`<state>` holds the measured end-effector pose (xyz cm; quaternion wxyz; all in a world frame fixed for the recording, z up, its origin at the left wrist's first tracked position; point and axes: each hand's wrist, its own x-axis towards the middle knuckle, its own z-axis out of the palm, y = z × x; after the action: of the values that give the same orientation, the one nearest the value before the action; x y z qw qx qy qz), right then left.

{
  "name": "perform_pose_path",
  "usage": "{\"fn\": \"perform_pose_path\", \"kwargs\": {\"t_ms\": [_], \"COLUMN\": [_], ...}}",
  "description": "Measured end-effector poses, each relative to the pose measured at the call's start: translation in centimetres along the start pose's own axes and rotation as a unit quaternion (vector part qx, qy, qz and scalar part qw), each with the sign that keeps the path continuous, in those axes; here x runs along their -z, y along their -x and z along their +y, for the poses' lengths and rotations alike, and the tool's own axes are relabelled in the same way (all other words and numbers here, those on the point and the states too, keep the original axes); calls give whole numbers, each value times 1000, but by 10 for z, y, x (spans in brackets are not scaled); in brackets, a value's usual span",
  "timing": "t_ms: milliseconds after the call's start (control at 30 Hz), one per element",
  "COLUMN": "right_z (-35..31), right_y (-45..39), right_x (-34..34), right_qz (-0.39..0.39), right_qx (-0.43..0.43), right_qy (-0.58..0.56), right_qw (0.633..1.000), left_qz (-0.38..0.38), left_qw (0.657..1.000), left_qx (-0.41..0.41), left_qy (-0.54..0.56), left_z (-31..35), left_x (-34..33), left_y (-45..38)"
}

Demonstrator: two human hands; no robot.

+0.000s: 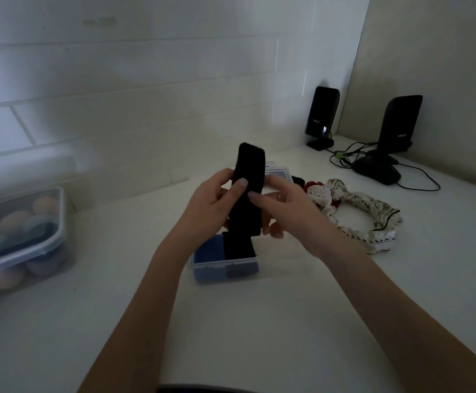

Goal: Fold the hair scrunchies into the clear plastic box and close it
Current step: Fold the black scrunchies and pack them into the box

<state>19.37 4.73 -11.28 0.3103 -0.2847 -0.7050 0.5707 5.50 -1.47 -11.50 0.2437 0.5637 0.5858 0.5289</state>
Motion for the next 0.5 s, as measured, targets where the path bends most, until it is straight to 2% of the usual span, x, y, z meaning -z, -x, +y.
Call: {"fn": "perform_pose_path", "kwargs": {"t_ms": [67, 200, 400, 500], "right_z": [0, 0, -1, -1], "right_y": [0, 1, 5, 6], "right_x": [3, 6, 13, 17], "right_qz": [22, 7, -102, -116], "right_qx": [27, 52, 37, 53], "right_qy": [-25, -35, -59, -25], "right_qw": [999, 998, 992, 992], "left_qz": [-21, -24, -45, -36], "left_qw": [999, 997, 993, 995], "left_qx": [18, 28, 25, 18], "left_qy": [29, 69, 107, 95], "left_z": [0, 1, 2, 2], "left_x": [-1, -2, 3, 2], "left_y": [1, 1, 2, 2]}}
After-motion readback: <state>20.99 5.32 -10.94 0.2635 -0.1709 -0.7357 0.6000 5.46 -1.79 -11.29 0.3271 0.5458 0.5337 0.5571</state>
